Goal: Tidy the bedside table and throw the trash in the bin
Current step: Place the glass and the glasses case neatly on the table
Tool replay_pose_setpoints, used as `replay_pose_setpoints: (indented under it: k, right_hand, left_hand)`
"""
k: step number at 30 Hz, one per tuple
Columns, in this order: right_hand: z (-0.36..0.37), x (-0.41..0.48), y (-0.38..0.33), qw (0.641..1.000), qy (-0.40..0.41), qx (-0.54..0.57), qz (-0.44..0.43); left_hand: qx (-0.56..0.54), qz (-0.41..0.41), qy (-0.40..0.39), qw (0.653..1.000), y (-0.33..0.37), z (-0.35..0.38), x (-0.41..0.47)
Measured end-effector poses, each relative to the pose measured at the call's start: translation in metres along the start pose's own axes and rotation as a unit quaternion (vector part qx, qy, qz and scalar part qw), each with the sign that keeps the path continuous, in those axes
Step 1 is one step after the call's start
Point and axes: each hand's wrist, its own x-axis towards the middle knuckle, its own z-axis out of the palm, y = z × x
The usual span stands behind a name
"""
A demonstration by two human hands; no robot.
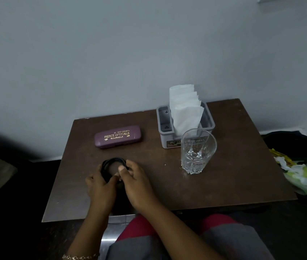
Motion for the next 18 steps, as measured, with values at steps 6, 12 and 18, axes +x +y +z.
replay_pose_setpoints:
  k: [6,12,18]
  right_hand:
    - [-0.004,-0.001,0.0,1.0,0.009,-0.009,-0.009]
    - [-0.005,0.002,0.002,1.0,0.014,-0.006,-0.017]
    - [-0.012,0.018,-0.004,0.992,0.116,-0.023,-0.051]
  left_hand:
    - [0.008,0.029,-0.011,0.999,0.005,0.003,-0.004]
    - [0.014,0.024,0.005,1.0,0.009,-0.001,-0.002]
    - [-0.075,0.027,0.093,0.992,0.022,-0.02,0.022]
